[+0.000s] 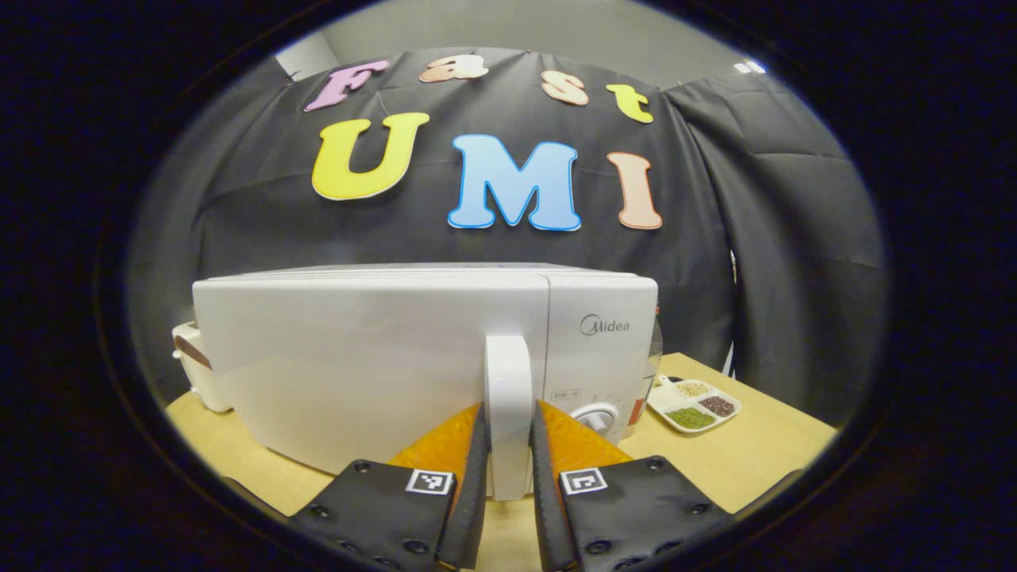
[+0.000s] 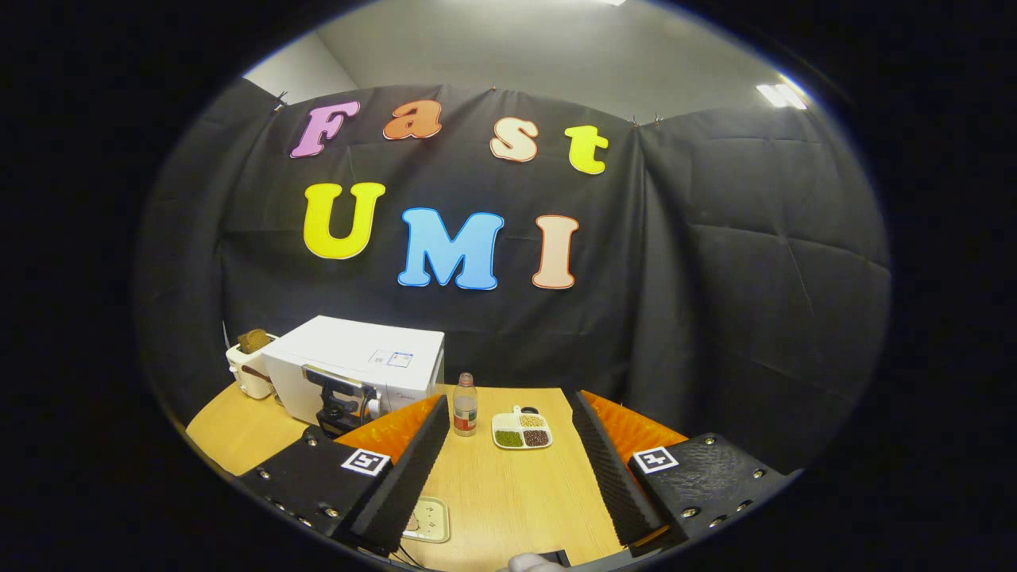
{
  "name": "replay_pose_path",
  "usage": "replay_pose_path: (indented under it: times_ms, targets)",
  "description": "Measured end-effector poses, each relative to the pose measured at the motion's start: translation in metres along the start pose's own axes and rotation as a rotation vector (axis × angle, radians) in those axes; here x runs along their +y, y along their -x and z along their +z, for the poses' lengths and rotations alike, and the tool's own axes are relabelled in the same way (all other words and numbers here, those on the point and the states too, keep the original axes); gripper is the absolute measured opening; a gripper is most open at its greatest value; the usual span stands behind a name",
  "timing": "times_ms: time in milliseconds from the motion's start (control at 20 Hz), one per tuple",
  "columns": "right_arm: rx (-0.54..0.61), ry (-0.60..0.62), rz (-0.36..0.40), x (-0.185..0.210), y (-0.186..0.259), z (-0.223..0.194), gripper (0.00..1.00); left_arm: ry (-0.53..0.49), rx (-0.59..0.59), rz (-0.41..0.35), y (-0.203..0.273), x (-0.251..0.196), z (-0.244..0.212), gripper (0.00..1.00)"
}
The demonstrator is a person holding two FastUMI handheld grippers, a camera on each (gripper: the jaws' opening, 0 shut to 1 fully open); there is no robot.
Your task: Open the microwave oven with the left hand, put the food in, and close the microwave oven.
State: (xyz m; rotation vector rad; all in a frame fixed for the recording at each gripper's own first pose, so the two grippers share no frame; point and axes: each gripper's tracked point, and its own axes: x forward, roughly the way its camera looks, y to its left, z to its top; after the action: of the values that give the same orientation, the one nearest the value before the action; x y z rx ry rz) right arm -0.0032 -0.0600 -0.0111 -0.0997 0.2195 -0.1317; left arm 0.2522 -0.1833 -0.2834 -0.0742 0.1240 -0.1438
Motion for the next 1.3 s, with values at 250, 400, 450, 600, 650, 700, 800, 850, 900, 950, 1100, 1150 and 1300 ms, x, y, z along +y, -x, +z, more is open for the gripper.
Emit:
replay_pose_path:
  times_ms: [250,400,450,600,650,700,800,850,900,950,1100,1150,1300]
  targets:
    - [0.01,-0.003,0.023,0.008,0.0,-0.004,0.96,-0.02,0.028,-0.013,0.003,0.0,0.0,0.23]
    - [0.001,-0.006,0.036,0.01,0.004,-0.001,0.96,-0.026,0.051,-0.038,0.001,0.001,0.0,0.19]
    - [-0.003,-0.01,0.036,0.009,0.004,0.001,0.96,-0.035,0.06,-0.041,0.002,0.002,0.0,0.16]
    - [-0.015,-0.019,0.049,0.011,0.005,0.004,0.96,-0.037,0.072,-0.051,0.003,0.001,0.0,0.16]
    - [-0.019,-0.017,0.049,0.009,0.005,0.005,0.96,-0.03,0.075,-0.056,0.004,0.002,0.0,0.16]
    - [-0.017,-0.019,0.056,0.011,0.005,0.003,0.96,-0.027,0.092,-0.058,0.009,0.002,-0.002,0.16]
    - [-0.014,-0.036,0.076,0.014,0.005,0.002,0.96,-0.04,0.076,-0.067,0.039,0.003,-0.006,0.16]
    - [-0.014,-0.044,0.087,0.016,0.005,0.003,0.96,-0.07,0.05,-0.073,0.056,0.006,-0.002,0.17]
    - [-0.015,-0.048,0.101,0.018,0.005,0.003,0.96,-0.082,0.058,-0.072,0.076,0.011,-0.006,0.17]
    - [-0.02,-0.04,0.117,0.021,0.005,0.003,0.96,-0.088,0.072,-0.072,0.089,0.015,-0.011,0.16]
    - [-0.017,-0.012,0.159,0.033,0.003,-0.005,0.96,-0.103,0.1,-0.076,0.132,0.031,-0.016,0.16]
    - [-0.012,-0.013,0.175,0.04,0.004,-0.007,0.96,-0.109,0.097,-0.071,0.145,0.038,-0.016,0.16]
    - [0.0,-0.024,0.239,0.062,0.011,-0.013,0.95,-0.107,0.102,-0.042,0.18,0.061,-0.021,0.18]
